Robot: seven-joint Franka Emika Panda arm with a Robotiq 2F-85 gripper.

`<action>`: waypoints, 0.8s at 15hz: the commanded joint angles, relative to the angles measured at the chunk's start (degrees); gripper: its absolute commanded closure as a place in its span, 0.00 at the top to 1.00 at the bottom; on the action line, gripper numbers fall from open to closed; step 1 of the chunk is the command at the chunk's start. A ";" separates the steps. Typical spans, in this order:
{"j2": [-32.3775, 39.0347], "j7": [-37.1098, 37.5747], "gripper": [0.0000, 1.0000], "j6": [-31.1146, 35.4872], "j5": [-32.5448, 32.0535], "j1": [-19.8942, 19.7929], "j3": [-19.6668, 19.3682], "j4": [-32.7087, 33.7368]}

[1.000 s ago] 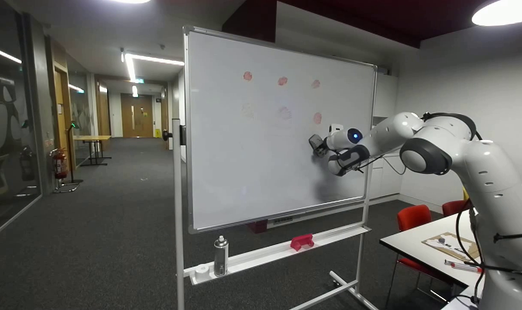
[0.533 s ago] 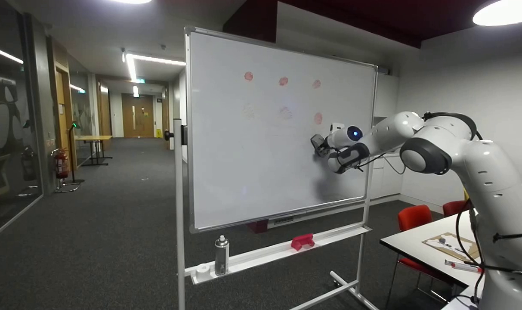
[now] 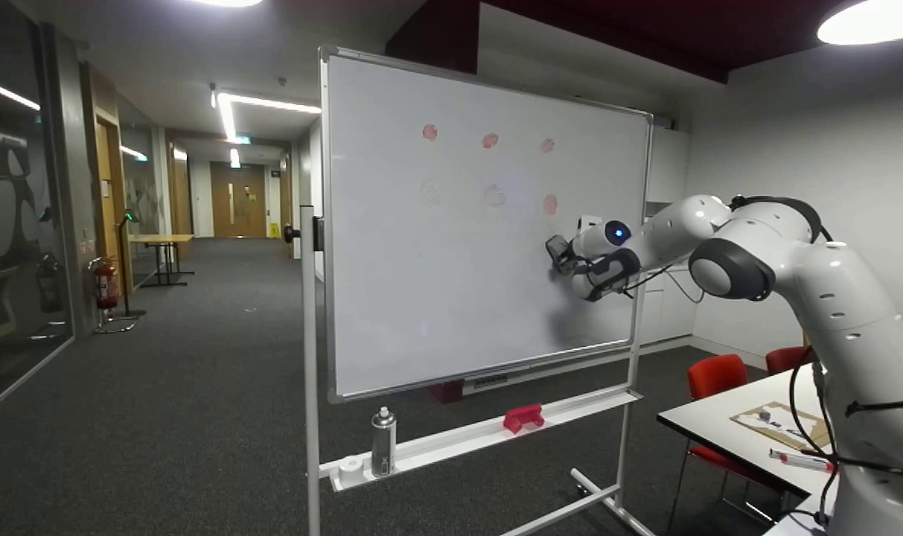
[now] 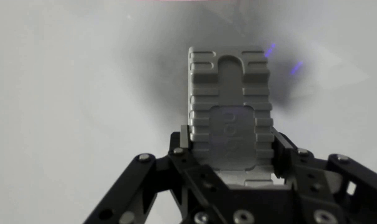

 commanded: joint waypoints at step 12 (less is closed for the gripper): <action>4.38 0.93 0.35 -0.18 1.19 2.03 -2.52 2.37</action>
